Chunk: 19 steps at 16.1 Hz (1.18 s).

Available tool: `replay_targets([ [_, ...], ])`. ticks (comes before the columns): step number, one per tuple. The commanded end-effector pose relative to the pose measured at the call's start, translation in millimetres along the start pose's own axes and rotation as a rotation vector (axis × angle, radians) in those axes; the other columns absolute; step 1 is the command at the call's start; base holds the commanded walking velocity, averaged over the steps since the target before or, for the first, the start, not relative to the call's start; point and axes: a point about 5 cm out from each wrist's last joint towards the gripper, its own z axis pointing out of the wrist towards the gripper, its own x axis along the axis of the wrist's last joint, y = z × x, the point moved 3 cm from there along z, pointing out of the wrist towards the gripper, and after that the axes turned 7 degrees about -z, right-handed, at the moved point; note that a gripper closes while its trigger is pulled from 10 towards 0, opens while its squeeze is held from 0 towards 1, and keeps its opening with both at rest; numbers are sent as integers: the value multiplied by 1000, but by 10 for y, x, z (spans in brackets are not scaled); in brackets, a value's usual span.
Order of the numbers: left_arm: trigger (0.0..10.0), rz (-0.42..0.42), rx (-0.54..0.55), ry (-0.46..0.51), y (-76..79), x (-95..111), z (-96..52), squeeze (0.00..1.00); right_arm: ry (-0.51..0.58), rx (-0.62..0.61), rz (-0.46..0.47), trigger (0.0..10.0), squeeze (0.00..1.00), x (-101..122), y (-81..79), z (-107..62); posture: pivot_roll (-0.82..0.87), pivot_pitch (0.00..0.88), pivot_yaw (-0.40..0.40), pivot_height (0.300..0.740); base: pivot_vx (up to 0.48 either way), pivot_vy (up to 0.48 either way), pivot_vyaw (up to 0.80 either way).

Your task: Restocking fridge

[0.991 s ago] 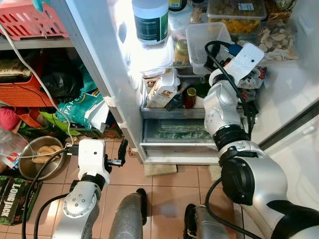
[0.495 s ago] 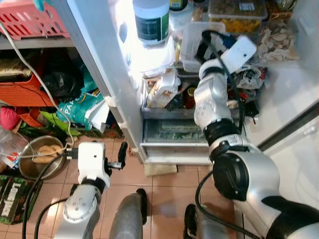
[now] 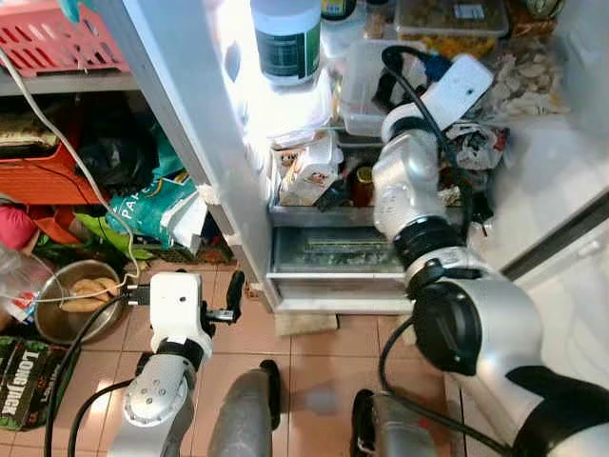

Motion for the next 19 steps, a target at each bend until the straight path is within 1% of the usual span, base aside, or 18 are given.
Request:
replay_targets([
  [1, 10000, 5, 22, -8, -41, -25, -17, 0, 6, 26, -13, 10000, 980, -13, -46, -18, 277, 214, 61, 740, 0, 0, 0],
  [2, 10000, 2, 17, -4, -25, -23, 9, 0, 52, 45, -54, 10000, 976, 81, -20, 13, 268, 201, 62, 740, 0, 0, 0],
  [4, 10000, 1, 11, 2, -18, -13, 43, 0, 93, 64, -96, 10000, 976, 162, -10, 34, 262, 193, 66, 740, 0, 0, 0],
  [5, 10000, 2, 5, 11, -14, 7, 79, 0, 121, 88, -130, 10000, 1000, 196, 7, 30, 252, 181, 68, 740, 0, 0, 0],
  [6, 10000, 2, 0, 19, -12, 22, 116, 0, 139, 105, -153, 10000, 1000, 209, 40, 19, 244, 173, 69, 740, 0, 0, 0],
  [8, 10000, 2, -8, 30, 0, 41, 176, 0, 175, 131, -201, 10000, 1000, 241, 123, -6, 228, 159, 69, 740, 0, 0, 0],
  [11, 10000, -1, -23, 48, 30, 69, 270, 0, 243, 188, -313, 10000, 1000, 334, 353, -110, 194, 132, 69, 740, 0, 0, 0],
  [13, 10000, 1, -27, 56, 12, 71, 333, 0, 247, 210, -373, 10000, 1000, 340, 544, -265, 160, 111, 68, 740, 0, 0, 0],
  [14, 10000, 2, -29, 61, 12, 79, 350, 0, 235, 225, -405, 10000, 1000, 326, 645, -385, 154, 108, 68, 740, 0, 0, 0],
  [15, 10000, 2, -30, 65, 12, 81, 365, 0, 219, 238, -428, 10000, 1000, 310, 708, -487, 148, 104, 65, 740, 0, 0, 0],
  [16, 10000, 2, -35, 69, 28, 81, 385, 0, 153, 280, -452, 10000, 1000, 196, 798, -673, 140, 97, 65, 740, 0, 0, 0],
  [17, 10000, 2, -37, 71, 32, 82, 394, 0, 101, 322, -459, 10000, 1000, 97, 826, -801, 136, 94, 67, 740, 0, 0, 0],
  [18, 10000, 5, -41, 74, 35, 83, 403, 0, 9, 407, -460, 10000, 1000, -71, 829, -1020, 132, 92, 71, 740, 0, 0, 0],
  [19, 10000, 9, -45, 75, 28, 78, 407, 0, -53, 471, -458, 10000, 1000, -194, 813, -1176, 131, 91, 73, 740, 0, 0, 0],
])
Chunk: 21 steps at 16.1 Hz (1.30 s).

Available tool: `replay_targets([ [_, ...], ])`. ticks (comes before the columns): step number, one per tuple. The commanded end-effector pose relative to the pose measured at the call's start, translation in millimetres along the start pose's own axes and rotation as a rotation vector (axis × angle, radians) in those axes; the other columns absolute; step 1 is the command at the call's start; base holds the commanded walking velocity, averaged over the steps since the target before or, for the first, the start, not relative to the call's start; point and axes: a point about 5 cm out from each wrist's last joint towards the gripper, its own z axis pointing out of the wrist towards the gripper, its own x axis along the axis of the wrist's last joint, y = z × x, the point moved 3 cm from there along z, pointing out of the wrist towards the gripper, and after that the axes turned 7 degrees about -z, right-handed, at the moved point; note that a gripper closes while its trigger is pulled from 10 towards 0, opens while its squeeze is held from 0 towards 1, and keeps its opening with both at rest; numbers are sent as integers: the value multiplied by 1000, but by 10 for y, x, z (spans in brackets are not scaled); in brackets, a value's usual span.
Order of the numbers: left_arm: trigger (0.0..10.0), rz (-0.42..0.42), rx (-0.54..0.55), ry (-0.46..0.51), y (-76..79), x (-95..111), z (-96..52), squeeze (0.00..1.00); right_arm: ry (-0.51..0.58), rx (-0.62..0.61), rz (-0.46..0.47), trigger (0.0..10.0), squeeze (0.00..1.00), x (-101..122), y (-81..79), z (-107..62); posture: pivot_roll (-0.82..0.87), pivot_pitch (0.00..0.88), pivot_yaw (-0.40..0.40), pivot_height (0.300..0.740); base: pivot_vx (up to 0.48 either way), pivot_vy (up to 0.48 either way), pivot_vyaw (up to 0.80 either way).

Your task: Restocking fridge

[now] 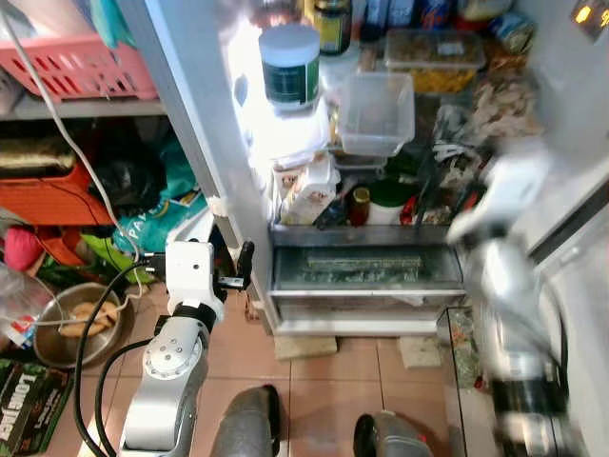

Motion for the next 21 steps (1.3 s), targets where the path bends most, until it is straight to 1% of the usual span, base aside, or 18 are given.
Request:
replay_targets([
  [1, 10000, 8, -1, -12, -56, -47, -22, 0, -10, 87, 26, 10000, 1000, 1, -174, -20, 126, 89, 76, 740, 0, 0, 0],
  [2, 10000, 21, -7, -8, -68, -46, -32, 0, -12, 90, 27, 10000, 1000, -15, -198, -24, 125, 87, 76, 740, 0, 0, 0],
  [3, 10000, 41, -24, -9, -78, -63, -61, 0, -45, 118, 43, 10000, 1000, -54, -279, -34, 131, 83, 75, 740, 0, 0, 0],
  [4, 10000, 42, -16, -14, -101, -80, -75, 0, -78, 143, 56, 10000, 792, -104, -394, 1, 144, 81, 73, 740, 0, 0, 0],
  [5, 10000, 42, -8, -12, -112, -73, -76, 0, -88, 152, 49, 10000, 671, -139, -457, 41, 144, 81, 73, 740, 0, 0, 0],
  [6, 10000, 43, -6, -8, -113, -65, -72, 0, -89, 158, 55, 10000, 118, -134, -486, 58, 153, 79, 69, 740, 0, 0, 0],
  [7, 10000, 43, -2, -1, -118, -52, -76, 0, -104, 184, 67, 10000, 0, -144, -615, 150, 166, 80, 66, 740, 0, 0, 0],
  [8, 10000, 44, 2, -1, -126, -56, -99, 0, -138, 202, 56, 10000, 0, -212, -735, 266, 180, 85, 61, 740, 0, 0, 0],
  [9, 10000, 43, 6, 0, -132, -55, -114, 0, -143, 205, 83, 10000, 0, -220, -785, 332, 188, 89, 58, 740, 0, 0, 0],
  [10, 10000, 43, 8, 1, -127, -51, -128, 0, -153, 215, 77, 10000, 0, -239, -818, 366, 195, 99, 54, 740, 0, 0, 0],
  [11, 10000, 41, 10, 1, -119, -48, -145, 0, -167, 227, 51, 10000, 0, -269, -850, 400, 200, 108, 49, 740, 0, 0, 0],
  [13, 10000, 30, 20, -10, -100, -67, -212, 0, -185, 244, 52, 10000, 0, -309, -934, 533, 210, 128, 37, 740, 0, 0, 0],
  [16, 10000, 22, 40, -13, -106, -75, -267, 0, -184, 242, 60, 10000, 0, -298, -986, 710, 231, 150, 20, 740, 0, 0, 0],
  [17, 10000, 19, 48, -15, -104, -73, -298, 0, -164, 232, 70, 10000, 0, -246, -990, 790, 238, 161, 14, 740, 0, 0, 0],
  [21, 10000, 3, 67, -33, -85, -98, -384, 0, -129, 208, 92, 10000, 0, -102, -1027, 990, 246, 189, -1, 740, 0, 0, 0],
])
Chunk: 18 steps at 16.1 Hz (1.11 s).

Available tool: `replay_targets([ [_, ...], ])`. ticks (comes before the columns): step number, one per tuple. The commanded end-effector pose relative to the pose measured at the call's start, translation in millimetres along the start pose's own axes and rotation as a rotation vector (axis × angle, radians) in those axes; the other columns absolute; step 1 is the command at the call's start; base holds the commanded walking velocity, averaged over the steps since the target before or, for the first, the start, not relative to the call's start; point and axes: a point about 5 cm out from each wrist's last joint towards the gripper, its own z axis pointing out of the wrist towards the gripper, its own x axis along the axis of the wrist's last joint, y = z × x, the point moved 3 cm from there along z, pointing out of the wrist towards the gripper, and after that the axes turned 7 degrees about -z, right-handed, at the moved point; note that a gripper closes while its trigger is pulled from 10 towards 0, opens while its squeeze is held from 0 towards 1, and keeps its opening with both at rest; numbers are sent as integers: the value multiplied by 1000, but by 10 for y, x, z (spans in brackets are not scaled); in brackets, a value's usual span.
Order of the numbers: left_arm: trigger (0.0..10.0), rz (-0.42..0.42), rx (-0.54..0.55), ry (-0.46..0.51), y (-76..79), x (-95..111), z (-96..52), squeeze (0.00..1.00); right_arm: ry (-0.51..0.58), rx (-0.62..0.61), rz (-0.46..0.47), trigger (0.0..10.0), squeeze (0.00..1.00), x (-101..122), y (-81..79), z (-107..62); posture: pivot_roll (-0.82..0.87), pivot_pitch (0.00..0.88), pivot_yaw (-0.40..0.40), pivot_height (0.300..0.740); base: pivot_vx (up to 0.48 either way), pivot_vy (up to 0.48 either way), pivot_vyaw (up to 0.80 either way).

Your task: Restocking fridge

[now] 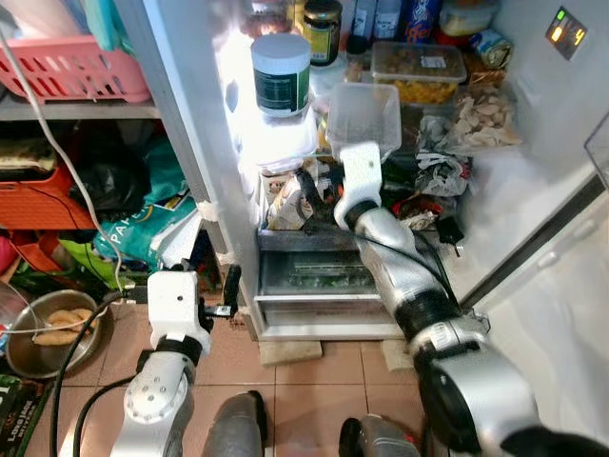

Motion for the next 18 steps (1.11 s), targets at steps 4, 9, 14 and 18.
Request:
replay_targets([
  [4, 10000, -3, 13, -9, 24, 7, -45, 0, 32, -42, 29, 10000, 0, 143, -12, 131, 237, 200, -8, 740, 0, 0, 0],
  [9, 10000, -10, 19, -14, 26, 6, -26, 0, 8, -46, 94, 10000, 0, 128, -91, 182, 236, 199, -9, 740, 0, 0, 0],
  [14, 10000, -6, 19, -11, 25, 17, 23, 0, 16, -36, 97, 10000, 0, 133, -138, 190, 230, 183, -4, 740, 0, 0, 0],
  [18, 10000, 4, 1, 1, 27, 43, 105, 0, 58, -107, 75, 10000, 0, 11, 253, -14, 201, 158, 15, 740, 0, 0, 0],
])
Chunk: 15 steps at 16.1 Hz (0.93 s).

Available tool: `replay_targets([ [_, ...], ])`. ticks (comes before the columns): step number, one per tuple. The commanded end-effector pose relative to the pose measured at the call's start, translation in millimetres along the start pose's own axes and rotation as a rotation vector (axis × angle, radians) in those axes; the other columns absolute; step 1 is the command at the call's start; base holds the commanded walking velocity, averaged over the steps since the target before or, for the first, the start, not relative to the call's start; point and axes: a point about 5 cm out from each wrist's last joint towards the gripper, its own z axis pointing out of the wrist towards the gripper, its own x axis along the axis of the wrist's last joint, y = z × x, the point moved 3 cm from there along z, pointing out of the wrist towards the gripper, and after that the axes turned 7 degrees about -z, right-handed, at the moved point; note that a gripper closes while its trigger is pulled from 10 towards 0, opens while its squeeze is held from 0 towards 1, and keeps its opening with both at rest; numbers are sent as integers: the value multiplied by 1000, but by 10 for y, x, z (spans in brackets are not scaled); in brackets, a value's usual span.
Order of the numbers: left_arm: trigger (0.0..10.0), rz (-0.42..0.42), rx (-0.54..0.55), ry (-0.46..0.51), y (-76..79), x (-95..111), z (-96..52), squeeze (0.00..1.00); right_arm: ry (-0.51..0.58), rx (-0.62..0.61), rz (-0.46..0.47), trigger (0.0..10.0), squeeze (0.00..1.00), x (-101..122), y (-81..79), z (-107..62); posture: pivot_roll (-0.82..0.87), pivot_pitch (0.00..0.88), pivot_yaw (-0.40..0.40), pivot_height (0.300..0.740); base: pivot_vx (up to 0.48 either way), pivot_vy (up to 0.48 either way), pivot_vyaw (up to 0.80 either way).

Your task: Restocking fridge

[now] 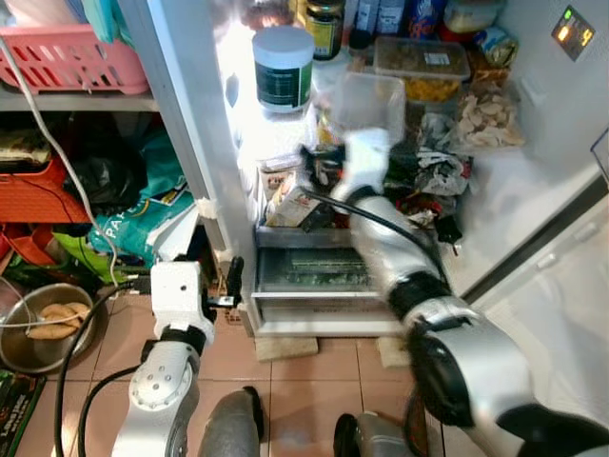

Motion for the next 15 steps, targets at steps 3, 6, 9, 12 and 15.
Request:
replay_targets([
  [3, 10000, 14, -26, 0, 0, -8, 95, 0, 44, -26, -41, 10000, 0, -51, 267, -250, 172, 128, 34, 740, 0, 0, 0],
  [6, 10000, 21, -43, 6, 7, 5, 153, 0, 80, 16, -82, 10000, 0, -28, 242, -394, 152, 107, 50, 740, 0, 0, 0],
  [9, 10000, 27, -57, 13, 17, 25, 207, 0, 83, 23, -79, 10000, 0, -40, 227, -480, 145, 93, 60, 740, 0, 0, 0],
  [12, 10000, 32, -66, 26, 13, 49, 263, 0, 59, 17, -73, 10000, 0, -66, 233, -622, 146, 80, 63, 740, 0, 0, 0],
  [15, 10000, 38, -70, 30, 3, 49, 275, 0, 42, 12, -60, 10000, 0, -77, 221, -645, 148, 71, 66, 740, 0, 0, 0],
])
